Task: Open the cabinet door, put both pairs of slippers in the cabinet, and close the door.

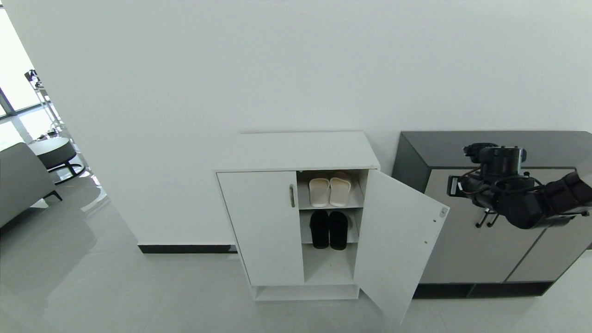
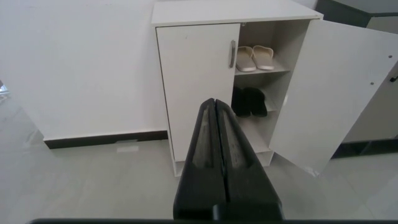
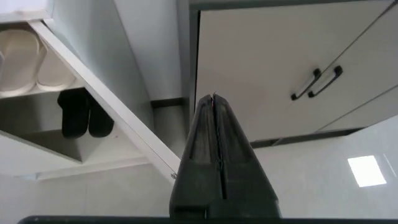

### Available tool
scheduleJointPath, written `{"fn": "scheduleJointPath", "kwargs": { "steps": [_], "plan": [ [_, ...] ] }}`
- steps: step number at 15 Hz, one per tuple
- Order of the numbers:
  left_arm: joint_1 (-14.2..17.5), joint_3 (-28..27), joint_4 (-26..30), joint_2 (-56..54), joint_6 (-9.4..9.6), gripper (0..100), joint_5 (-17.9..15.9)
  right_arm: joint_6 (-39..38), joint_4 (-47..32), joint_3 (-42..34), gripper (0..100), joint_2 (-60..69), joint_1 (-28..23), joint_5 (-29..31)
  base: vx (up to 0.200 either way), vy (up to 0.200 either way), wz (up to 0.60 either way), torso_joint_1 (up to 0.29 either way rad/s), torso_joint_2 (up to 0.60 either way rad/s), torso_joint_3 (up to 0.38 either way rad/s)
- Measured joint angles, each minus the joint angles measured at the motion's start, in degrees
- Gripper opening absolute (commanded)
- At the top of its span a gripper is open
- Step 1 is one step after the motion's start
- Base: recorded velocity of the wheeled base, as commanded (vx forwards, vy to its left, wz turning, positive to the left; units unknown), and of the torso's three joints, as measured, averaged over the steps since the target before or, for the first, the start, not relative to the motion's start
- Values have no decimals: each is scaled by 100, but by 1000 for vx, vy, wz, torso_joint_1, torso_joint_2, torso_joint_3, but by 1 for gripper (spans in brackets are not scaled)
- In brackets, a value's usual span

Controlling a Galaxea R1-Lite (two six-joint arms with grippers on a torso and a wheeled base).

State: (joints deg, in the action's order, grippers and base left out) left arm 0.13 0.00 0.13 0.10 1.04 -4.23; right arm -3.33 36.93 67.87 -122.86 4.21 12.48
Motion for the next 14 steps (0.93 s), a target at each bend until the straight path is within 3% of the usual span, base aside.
{"fn": "scheduleJointPath", "kwargs": {
  "steps": [14],
  "plan": [
    [0, 0, 0, 0, 2, 0, 0, -1, -112, 96, 0, -667, 1, 7, 0, 0, 0, 0, 0, 0]
  ]
}}
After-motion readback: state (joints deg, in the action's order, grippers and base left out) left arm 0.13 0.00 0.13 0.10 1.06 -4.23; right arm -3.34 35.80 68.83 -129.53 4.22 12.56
